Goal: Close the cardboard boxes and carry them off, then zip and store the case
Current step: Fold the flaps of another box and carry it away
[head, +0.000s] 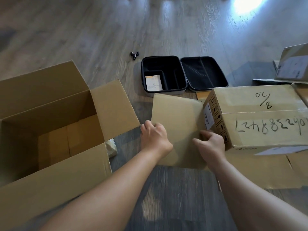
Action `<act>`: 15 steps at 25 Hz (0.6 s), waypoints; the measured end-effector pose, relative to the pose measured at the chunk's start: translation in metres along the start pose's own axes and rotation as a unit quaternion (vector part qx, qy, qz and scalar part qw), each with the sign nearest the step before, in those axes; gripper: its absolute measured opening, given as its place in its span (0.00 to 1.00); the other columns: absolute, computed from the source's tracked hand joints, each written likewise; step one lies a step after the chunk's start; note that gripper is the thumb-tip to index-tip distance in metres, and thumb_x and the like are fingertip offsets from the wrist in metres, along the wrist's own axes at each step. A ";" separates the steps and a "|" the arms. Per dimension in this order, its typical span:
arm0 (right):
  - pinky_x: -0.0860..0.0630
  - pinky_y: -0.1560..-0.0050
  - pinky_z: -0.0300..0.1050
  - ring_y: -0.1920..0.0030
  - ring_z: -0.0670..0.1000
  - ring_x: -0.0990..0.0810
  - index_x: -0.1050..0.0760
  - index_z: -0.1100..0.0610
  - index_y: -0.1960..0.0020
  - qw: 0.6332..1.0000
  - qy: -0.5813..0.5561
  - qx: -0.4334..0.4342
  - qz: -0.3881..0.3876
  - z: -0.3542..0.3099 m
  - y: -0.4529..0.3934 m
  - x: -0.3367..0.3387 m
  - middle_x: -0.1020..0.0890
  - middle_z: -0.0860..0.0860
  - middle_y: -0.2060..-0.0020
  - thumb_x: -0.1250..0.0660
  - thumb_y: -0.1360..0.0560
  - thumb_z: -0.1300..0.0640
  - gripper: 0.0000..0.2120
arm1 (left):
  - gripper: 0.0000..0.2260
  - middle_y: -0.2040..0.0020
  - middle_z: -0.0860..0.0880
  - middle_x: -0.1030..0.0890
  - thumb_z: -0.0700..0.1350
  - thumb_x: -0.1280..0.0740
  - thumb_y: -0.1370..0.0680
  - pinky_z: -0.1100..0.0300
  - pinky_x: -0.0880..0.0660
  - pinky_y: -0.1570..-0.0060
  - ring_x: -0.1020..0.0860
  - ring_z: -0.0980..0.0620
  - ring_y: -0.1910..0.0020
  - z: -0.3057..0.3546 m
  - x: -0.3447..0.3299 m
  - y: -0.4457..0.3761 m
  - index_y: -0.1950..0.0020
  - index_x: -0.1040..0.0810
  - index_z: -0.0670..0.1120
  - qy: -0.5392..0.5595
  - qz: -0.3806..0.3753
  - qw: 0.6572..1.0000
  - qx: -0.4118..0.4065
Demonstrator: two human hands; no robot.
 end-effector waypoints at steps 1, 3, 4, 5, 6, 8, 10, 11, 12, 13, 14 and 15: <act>0.25 0.54 0.40 0.56 0.40 0.21 0.16 0.56 0.40 1.000 0.006 0.017 0.010 -0.010 0.001 0.004 0.20 0.34 0.59 0.24 0.30 0.58 0.18 | 0.10 0.44 0.43 0.35 0.39 0.35 0.35 0.54 0.31 0.46 0.36 0.42 0.45 0.005 0.009 -0.002 0.57 0.34 0.43 0.005 0.015 1.000 -0.004; 0.22 0.49 0.46 0.53 0.45 0.19 0.16 0.55 0.40 0.999 0.010 0.038 0.017 -0.028 0.001 0.010 0.19 0.37 0.58 0.23 0.31 0.56 0.19 | 0.10 0.45 0.42 0.34 0.40 0.34 0.35 0.56 0.35 0.47 0.37 0.43 0.47 0.017 0.027 -0.006 0.59 0.34 0.43 0.010 0.045 0.999 -0.017; 0.21 0.44 0.50 0.50 0.48 0.18 0.17 0.55 0.39 0.999 0.015 0.044 0.017 -0.036 0.000 0.013 0.18 0.42 0.53 0.23 0.31 0.55 0.21 | 0.09 0.46 0.43 0.34 0.41 0.34 0.35 0.56 0.38 0.48 0.38 0.44 0.49 0.024 0.036 -0.008 0.60 0.34 0.44 0.010 0.061 0.998 -0.028; 0.21 0.41 0.53 0.46 0.51 0.18 0.18 0.56 0.37 0.998 0.025 0.051 0.014 -0.044 -0.001 0.016 0.17 0.47 0.48 0.23 0.31 0.54 0.23 | 0.09 0.48 0.43 0.34 0.41 0.34 0.35 0.57 0.39 0.50 0.39 0.45 0.51 0.030 0.045 -0.010 0.62 0.35 0.44 0.010 0.076 0.996 -0.041; 0.21 0.39 0.55 0.43 0.53 0.19 0.18 0.56 0.37 0.997 0.037 0.064 0.009 -0.053 -0.003 0.018 0.17 0.51 0.44 0.23 0.31 0.54 0.23 | 0.10 0.50 0.44 0.34 0.41 0.35 0.35 0.56 0.39 0.50 0.40 0.46 0.52 0.035 0.054 -0.011 0.63 0.36 0.45 0.012 0.091 0.995 -0.050; 0.22 0.39 0.56 0.40 0.54 0.20 0.18 0.56 0.38 0.993 0.058 0.104 -0.001 -0.073 -0.004 0.018 0.18 0.51 0.42 0.24 0.30 0.54 0.20 | 0.11 0.51 0.44 0.33 0.41 0.35 0.35 0.56 0.39 0.52 0.40 0.46 0.53 0.036 0.075 -0.013 0.64 0.38 0.46 0.016 0.113 0.992 -0.052; 0.23 0.41 0.51 0.42 0.52 0.21 0.17 0.56 0.40 0.987 0.072 0.146 -0.004 -0.100 0.000 0.017 0.20 0.48 0.44 0.24 0.29 0.54 0.18 | 0.10 0.50 0.42 0.31 0.42 0.33 0.34 0.56 0.40 0.51 0.39 0.44 0.53 0.028 0.094 -0.015 0.63 0.36 0.46 0.011 0.123 0.992 -0.036; 0.23 0.41 0.49 0.43 0.52 0.22 0.17 0.56 0.40 0.984 0.079 0.160 0.001 -0.114 0.002 0.014 0.21 0.48 0.45 0.25 0.28 0.54 0.18 | 0.10 0.49 0.41 0.30 0.43 0.33 0.34 0.57 0.41 0.51 0.37 0.43 0.52 0.020 0.101 -0.016 0.63 0.35 0.46 0.002 0.121 0.992 -0.024; 0.24 0.40 0.50 0.43 0.52 0.22 0.17 0.56 0.39 0.982 0.088 0.170 0.003 -0.127 0.003 0.010 0.20 0.49 0.44 0.25 0.28 0.53 0.18 | 0.11 0.48 0.40 0.28 0.44 0.32 0.33 0.56 0.41 0.50 0.34 0.42 0.49 0.010 0.107 -0.015 0.62 0.35 0.46 -0.007 0.115 0.993 -0.009; 0.24 0.37 0.51 0.40 0.54 0.22 0.18 0.57 0.37 0.979 0.101 0.176 0.001 -0.139 0.005 0.002 0.20 0.50 0.41 0.25 0.28 0.52 0.20 | 0.11 0.47 0.40 0.27 0.45 0.32 0.32 0.56 0.41 0.50 0.33 0.40 0.46 -0.003 0.112 -0.015 0.62 0.35 0.46 -0.010 0.108 0.994 0.009; 0.25 0.34 0.52 0.37 0.55 0.23 0.19 0.57 0.35 0.976 0.116 0.181 -0.002 -0.151 0.009 -0.007 0.21 0.51 0.38 0.26 0.27 0.51 0.22 | 0.11 0.47 0.40 0.27 0.46 0.32 0.32 0.56 0.41 0.50 0.32 0.40 0.45 -0.019 0.118 -0.013 0.62 0.35 0.47 -0.005 0.102 0.994 0.028; 0.27 0.33 0.52 0.36 0.56 0.24 0.20 0.58 0.34 0.974 0.130 0.186 -0.005 -0.161 0.014 -0.019 0.21 0.52 0.36 0.26 0.27 0.50 0.23 | 0.11 0.47 0.40 0.27 0.46 0.32 0.32 0.56 0.39 0.50 0.32 0.39 0.44 -0.036 0.125 -0.011 0.62 0.35 0.47 0.004 0.095 0.994 0.045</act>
Point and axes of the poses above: each hand's wrist, its own y-axis away from the middle knuckle, its own x-axis out of the back of the hand, z = x × y, the point moved 10 cm from there along -y, towards the middle knuckle
